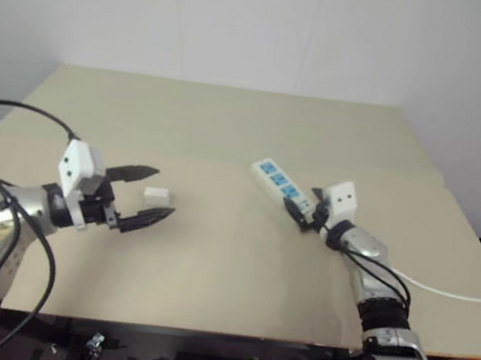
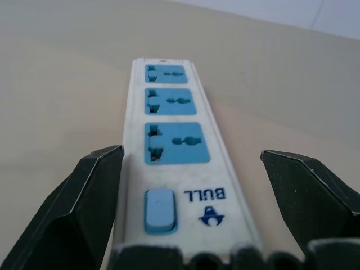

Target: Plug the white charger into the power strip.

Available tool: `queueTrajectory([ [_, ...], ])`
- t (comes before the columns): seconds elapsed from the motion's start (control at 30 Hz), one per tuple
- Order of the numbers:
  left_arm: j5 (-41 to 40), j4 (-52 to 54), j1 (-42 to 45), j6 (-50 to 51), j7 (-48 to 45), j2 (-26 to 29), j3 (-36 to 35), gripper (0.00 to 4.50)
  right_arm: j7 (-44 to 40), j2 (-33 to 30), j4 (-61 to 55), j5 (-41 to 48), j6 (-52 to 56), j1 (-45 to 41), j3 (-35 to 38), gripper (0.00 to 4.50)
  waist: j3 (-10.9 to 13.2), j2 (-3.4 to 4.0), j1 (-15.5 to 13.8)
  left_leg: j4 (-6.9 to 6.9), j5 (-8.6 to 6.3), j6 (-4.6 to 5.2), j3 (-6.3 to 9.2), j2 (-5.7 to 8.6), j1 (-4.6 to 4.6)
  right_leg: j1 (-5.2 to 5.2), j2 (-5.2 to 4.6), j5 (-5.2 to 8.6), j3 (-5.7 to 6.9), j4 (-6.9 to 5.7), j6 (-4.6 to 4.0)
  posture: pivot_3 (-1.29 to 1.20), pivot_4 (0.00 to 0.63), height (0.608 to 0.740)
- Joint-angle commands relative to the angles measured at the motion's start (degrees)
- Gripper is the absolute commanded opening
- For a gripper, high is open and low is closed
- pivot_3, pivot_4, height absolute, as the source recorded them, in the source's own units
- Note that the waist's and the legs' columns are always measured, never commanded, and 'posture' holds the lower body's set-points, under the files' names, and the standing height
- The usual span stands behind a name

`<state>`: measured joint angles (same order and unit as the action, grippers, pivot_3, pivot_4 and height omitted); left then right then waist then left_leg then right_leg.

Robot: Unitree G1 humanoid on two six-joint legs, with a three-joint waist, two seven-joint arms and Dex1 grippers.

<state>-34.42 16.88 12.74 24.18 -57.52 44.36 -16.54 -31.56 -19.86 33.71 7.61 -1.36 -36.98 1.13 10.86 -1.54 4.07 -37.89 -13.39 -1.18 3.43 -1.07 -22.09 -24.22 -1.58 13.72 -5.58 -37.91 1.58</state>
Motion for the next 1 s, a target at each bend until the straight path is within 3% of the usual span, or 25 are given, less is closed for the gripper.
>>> queueTrajectory([
  [0.03, -1.39, 1.29, 0.19, 0.13, -0.16, 0.47, -0.47, 4.45, -1.33, -0.22, 1.61, 0.00, -2.02, -1.06, 0.58, 4.50, 0.00, 0.00, 0.00, 0.00, 0.00, 0.00, 0.00, 0.00, 0.01, 0.01, 0.00, 0.00, 0.00, 0.00, 0.00, 0.00, 0.150, 0.740],
  [0.47, -1.05, 0.36, 0.77, -0.41, -0.47, 0.93, 0.10, 4.45, -2.06, 3.10, 13.63, 0.90, -5.60, -5.12, 2.45, 4.50, 0.00, 0.00, 0.40, 0.00, 0.00, 0.00, 0.00, -0.03, 0.11, 0.05, 0.06, -0.02, -0.01, -0.05, -0.03, 0.00, 0.150, 0.740],
  [0.63, -1.07, 0.28, 0.82, -0.47, -0.49, 1.30, -0.26, 4.50, -4.51, 3.50, 17.06, 1.12, -7.59, -5.48, 2.97, 3.42, -0.03, -0.04, 0.93, 0.00, 0.00, 0.00, 0.01, -0.03, 0.11, 0.07, 0.06, -0.02, -0.01, -0.04, -0.03, 0.00, 0.150, 0.740],
  [0.77, -1.16, 0.18, 0.78, -0.55, -0.59, 1.55, -0.57, 4.50, -6.25, 3.98, 18.46, 1.81, -9.51, -5.60, 3.71, 3.42, -0.03, -0.05, 1.38, 0.02, 0.00, 0.00, 0.03, -0.03, 0.10, 0.07, 0.05, -0.02, -0.01, -0.04, -0.03, 0.00, 0.150, 0.740],
  [0.9, -1.21, -0.28, 1.23, -0.66, -1.05, 1.95, -0.53, 4.50, -9.96, 4.86, 16.13, 3.21, -11.28, -5.48, 4.47, 3.42, -0.03, -0.05, 1.48, 0.02, 0.00, 0.00, 0.03, -0.03, 0.09, 0.06, 0.05, -0.02, -0.01, -0.04, -0.03, 0.00, 0.150, 0.740],
  [1.0, -1.27, -1.99, 3.25, -0.71, -2.55, 3.34, -0.55, 4.50, -19.43, 4.25, 7.20, 4.94, -8.78, -3.86, 1.55, 3.42, -0.02, -0.03, 1.60, 0.03, 0.00, 0.00, 0.04, -0.04, 0.07, 0.02, 0.07, -0.02, -0.01, -0.04, -0.03, 0.00, 0.150, 0.740],
])
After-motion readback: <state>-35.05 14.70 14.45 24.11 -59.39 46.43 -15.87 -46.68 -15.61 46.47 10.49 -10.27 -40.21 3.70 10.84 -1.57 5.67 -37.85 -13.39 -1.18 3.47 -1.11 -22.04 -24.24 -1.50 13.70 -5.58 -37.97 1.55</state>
